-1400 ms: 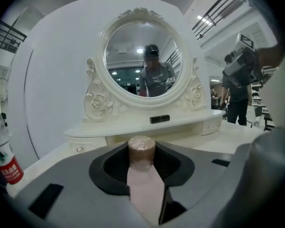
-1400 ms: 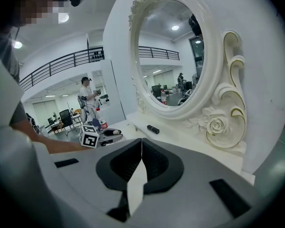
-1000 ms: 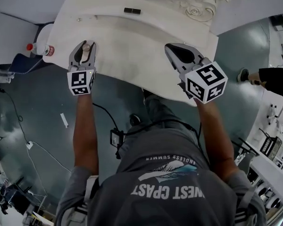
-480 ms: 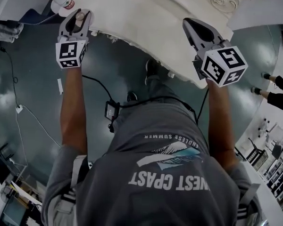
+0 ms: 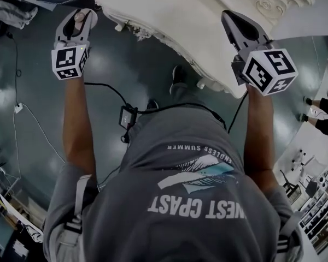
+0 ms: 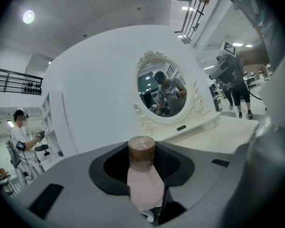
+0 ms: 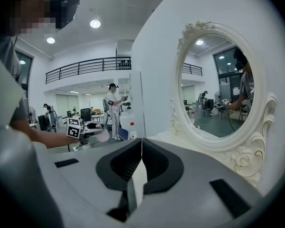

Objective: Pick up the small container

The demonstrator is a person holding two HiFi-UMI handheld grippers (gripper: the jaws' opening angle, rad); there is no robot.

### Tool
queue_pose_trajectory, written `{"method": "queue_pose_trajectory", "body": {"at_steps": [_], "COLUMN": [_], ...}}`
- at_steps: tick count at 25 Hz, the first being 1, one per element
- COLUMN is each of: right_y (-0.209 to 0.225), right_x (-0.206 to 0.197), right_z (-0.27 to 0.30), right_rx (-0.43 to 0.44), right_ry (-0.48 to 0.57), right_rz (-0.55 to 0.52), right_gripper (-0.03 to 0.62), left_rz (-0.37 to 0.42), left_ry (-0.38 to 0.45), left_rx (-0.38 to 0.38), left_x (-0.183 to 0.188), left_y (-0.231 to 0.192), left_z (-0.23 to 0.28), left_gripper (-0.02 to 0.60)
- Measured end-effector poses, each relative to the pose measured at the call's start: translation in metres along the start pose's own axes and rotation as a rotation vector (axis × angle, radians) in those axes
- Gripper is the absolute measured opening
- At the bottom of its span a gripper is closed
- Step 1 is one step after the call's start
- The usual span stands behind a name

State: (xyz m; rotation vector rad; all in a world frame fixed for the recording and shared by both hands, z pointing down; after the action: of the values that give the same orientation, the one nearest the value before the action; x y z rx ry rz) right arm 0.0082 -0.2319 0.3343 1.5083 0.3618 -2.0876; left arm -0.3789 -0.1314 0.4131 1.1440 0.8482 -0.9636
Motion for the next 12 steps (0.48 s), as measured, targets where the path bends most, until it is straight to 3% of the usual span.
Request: {"method": "queue_pose_trajectory", "body": {"at_steps": [12], "right_y": [-0.063], "right_x": [0.032], "right_z": [0.005], "right_rx": [0.088], "right_ry": [0.062], "right_rz": [-0.090], "right_gripper": [0.026], "left_rz": [-0.018], "left_ry": [0.039], "left_rx": [0.083], "left_x": [0.043], "left_y": [-0.020], "left_z": [-0.097], "left_gripper": [0.143]}}
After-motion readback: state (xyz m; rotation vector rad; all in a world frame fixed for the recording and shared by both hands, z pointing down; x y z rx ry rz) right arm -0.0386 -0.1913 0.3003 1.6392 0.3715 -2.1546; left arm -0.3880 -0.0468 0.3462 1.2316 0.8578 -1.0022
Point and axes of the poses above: the fingertips, and each gripper's own axes: z forward along the fingers, y to its right, x out of its top, the point moved 5 cm from there along -z, backward along the fingers, and after that the axes turned 3 degrees about -x, right-handed, at the moved point
